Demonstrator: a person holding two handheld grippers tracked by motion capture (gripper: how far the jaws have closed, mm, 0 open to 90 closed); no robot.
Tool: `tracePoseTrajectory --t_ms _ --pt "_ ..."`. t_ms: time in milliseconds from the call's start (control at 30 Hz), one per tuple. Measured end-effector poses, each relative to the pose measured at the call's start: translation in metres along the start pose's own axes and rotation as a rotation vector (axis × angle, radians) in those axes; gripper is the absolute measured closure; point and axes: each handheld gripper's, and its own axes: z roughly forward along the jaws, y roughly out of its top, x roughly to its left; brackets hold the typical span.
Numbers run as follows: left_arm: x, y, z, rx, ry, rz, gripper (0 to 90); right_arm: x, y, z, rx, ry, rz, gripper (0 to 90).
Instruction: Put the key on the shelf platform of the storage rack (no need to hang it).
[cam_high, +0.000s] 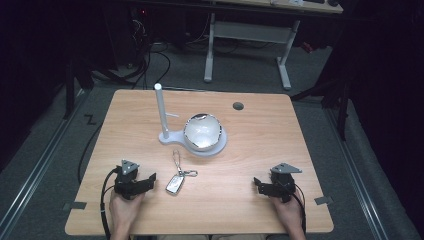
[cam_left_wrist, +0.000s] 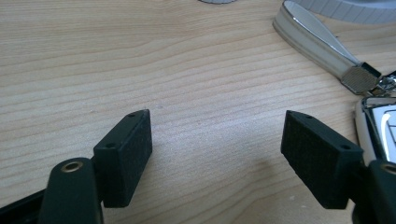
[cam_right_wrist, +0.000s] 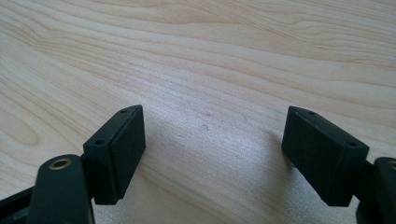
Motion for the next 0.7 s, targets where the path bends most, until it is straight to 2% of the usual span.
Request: tracePoseTrajectory --t_ms 33,267,567,700 --pt "0.0 0.0 -0.001 0.005 -0.002 -0.013 25.0 0.0 0.0 0.0 0.0 0.0 -0.001 21.9" --pt "-0.002 -0.002 -0.008 0.014 -0.019 -0.019 24.6 0.0 0.0 0.0 0.0 0.0 -0.002 21.9" --pt "-0.013 -0.002 -0.02 0.005 -0.064 -0.02 24.7 0.0 0.0 0.0 0.0 0.0 -0.004 21.9" --pt "-0.023 -0.004 -0.025 0.006 -0.093 -0.011 24.7 0.0 0.0 0.0 0.0 0.0 -0.002 21.9"
